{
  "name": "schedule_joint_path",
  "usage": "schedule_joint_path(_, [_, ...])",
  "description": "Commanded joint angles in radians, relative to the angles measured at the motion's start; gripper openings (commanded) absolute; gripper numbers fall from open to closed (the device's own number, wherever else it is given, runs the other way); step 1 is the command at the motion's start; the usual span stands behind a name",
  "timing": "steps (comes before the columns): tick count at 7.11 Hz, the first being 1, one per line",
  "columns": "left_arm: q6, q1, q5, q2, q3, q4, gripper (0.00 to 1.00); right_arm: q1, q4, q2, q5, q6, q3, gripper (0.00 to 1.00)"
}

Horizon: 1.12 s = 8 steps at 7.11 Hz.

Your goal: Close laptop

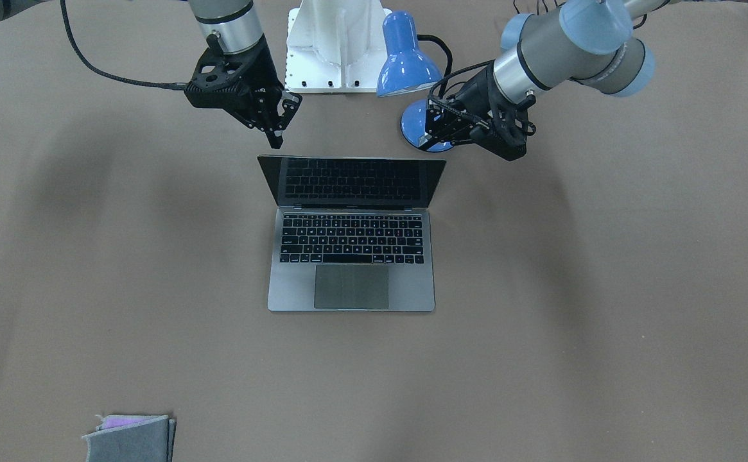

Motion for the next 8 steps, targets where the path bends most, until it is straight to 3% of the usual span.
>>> schedule_joint_path(1, [0.005, 0.001, 0.002, -0.013, 0.022, 0.000, 0.00, 0.012, 0.001, 0.028, 0.001, -0.005, -0.034, 0.00])
schedule_joint_path(5, [0.022, -0.011, 0.045, -0.036, 0.054, 0.000, 0.00, 0.064, 0.003, 0.042, 0.005, -0.022, -0.082, 0.00])
schedule_joint_path(8, [0.057, -0.031, 0.066, -0.076, 0.120, 0.002, 0.00, 0.075, 0.054, 0.086, 0.005, -0.020, -0.181, 0.00])
